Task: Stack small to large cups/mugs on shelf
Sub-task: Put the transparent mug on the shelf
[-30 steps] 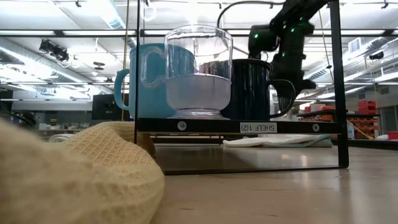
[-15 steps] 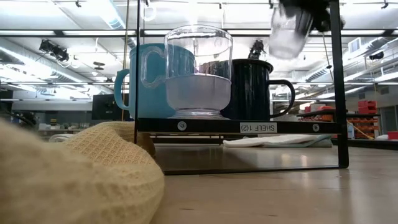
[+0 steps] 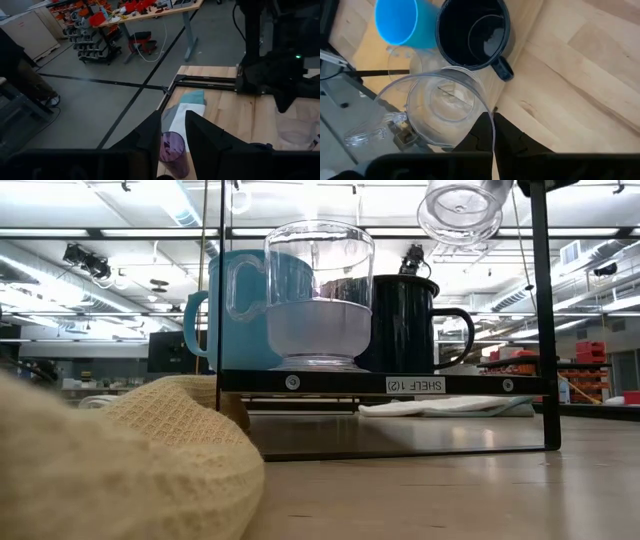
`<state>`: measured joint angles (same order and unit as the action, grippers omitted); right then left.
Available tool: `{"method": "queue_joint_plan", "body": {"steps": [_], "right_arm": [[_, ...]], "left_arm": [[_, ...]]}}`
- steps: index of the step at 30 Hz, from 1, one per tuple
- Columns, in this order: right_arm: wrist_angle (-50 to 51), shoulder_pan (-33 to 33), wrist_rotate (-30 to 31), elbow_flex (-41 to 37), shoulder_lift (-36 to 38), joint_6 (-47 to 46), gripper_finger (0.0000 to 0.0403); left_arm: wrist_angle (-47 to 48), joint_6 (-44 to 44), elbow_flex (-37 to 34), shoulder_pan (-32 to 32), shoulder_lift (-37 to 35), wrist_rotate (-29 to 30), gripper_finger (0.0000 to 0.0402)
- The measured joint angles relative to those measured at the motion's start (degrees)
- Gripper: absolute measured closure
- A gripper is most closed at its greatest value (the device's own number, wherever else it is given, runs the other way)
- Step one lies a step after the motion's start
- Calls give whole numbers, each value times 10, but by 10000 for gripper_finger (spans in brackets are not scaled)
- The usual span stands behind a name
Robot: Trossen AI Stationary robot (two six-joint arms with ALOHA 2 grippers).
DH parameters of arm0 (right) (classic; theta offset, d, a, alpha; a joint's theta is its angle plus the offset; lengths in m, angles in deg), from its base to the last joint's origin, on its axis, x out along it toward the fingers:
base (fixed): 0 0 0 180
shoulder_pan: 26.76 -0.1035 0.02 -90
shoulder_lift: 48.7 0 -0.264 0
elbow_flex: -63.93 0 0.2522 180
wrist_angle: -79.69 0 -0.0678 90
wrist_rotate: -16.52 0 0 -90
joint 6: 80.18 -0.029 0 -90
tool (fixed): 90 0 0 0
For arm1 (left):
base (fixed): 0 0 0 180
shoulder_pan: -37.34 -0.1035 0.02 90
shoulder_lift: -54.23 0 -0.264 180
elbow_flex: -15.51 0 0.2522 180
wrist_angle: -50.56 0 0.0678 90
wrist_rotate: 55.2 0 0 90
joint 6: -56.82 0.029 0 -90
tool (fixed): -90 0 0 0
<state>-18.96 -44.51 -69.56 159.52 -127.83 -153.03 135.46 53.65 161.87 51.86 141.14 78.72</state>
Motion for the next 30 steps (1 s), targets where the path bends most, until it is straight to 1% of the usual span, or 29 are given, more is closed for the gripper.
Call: {"method": "queue_joint_plan", "body": {"steps": [6,10,13,22,30], "right_arm": [[0,0,2,13,-44,-3,397],[0,-1,-19,13,-60,-2,400],[0,-1,-34,13,-62,-1,399],[0,-1,-53,13,-61,-1,400],[0,0,-55,13,-66,-1,400]], "left_arm": [[1,10,0,0,0,0,305],[4,15,0,0,0,0,304],[7,15,0,0,-4,0,305],[8,21,0,0,-10,0,305],[7,22,0,0,-11,-1,311]]}}
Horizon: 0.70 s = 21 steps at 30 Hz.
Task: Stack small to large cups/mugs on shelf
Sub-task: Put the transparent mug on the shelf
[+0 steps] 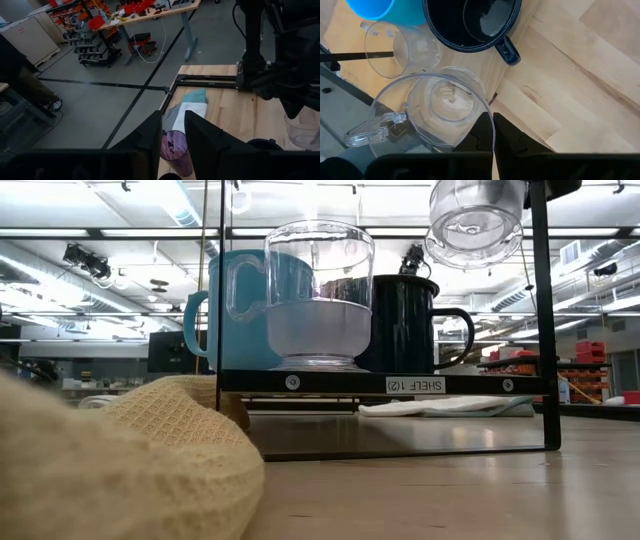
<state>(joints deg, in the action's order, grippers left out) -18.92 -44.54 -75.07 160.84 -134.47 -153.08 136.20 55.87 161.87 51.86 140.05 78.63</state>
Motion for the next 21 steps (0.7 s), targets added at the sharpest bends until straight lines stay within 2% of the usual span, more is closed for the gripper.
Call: {"method": "queue_joint_plan", "body": {"steps": [21], "right_arm": [[-16,1,-8,-1,-65,22,399]], "left_arm": [[-1,1,0,0,0,0,307]]}}
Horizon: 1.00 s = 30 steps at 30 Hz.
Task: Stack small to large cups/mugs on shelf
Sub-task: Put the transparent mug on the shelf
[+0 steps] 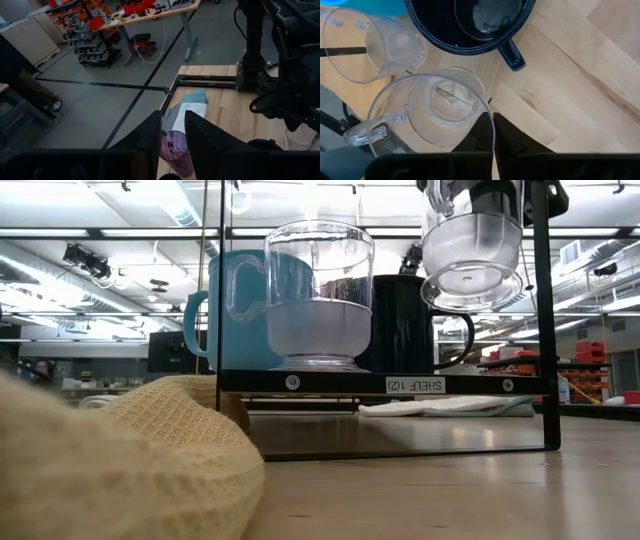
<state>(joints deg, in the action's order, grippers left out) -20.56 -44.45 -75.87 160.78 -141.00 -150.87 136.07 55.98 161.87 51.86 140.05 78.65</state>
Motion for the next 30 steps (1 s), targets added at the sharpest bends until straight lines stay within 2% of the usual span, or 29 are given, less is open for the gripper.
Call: {"method": "queue_joint_plan", "body": {"steps": [30], "right_arm": [[-39,19,-3,0,-71,61,393]], "left_arm": [[0,1,0,0,0,-1,310]]}}
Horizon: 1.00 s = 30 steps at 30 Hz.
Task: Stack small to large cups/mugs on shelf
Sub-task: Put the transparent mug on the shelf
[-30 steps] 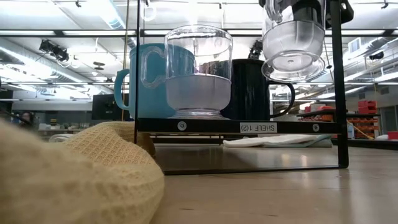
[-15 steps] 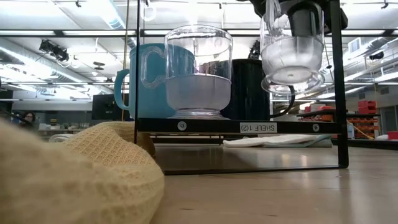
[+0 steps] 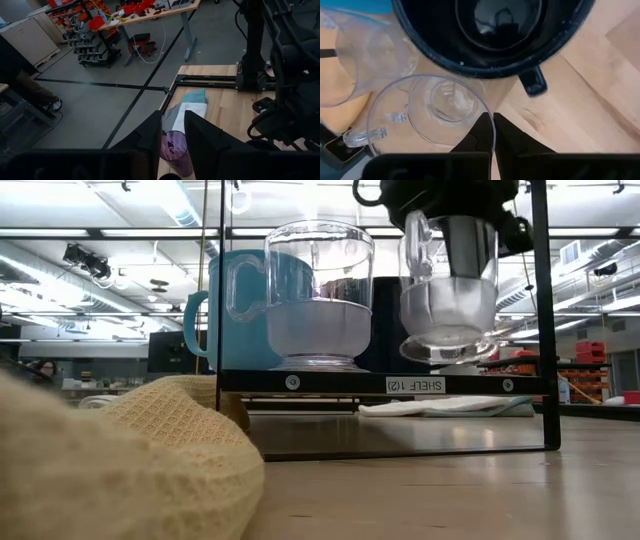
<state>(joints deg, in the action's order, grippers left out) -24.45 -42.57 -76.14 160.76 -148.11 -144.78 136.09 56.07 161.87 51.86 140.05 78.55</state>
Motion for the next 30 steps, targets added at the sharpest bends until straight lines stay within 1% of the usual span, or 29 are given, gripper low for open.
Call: {"method": "queue_joint_plan", "body": {"steps": [7,13,21,25,30], "right_arm": [[-9,-1,0,0,-3,18,388],[-10,-1,0,0,0,45,361],[-11,0,0,0,0,44,322],[-11,0,-2,0,0,43,311],[-10,0,-10,0,2,42,308]], "left_arm": [[1,1,0,0,0,0,307],[0,5,0,0,0,0,312],[0,6,0,0,0,0,307],[0,6,0,0,0,0,312],[0,6,0,0,0,0,314]]}}
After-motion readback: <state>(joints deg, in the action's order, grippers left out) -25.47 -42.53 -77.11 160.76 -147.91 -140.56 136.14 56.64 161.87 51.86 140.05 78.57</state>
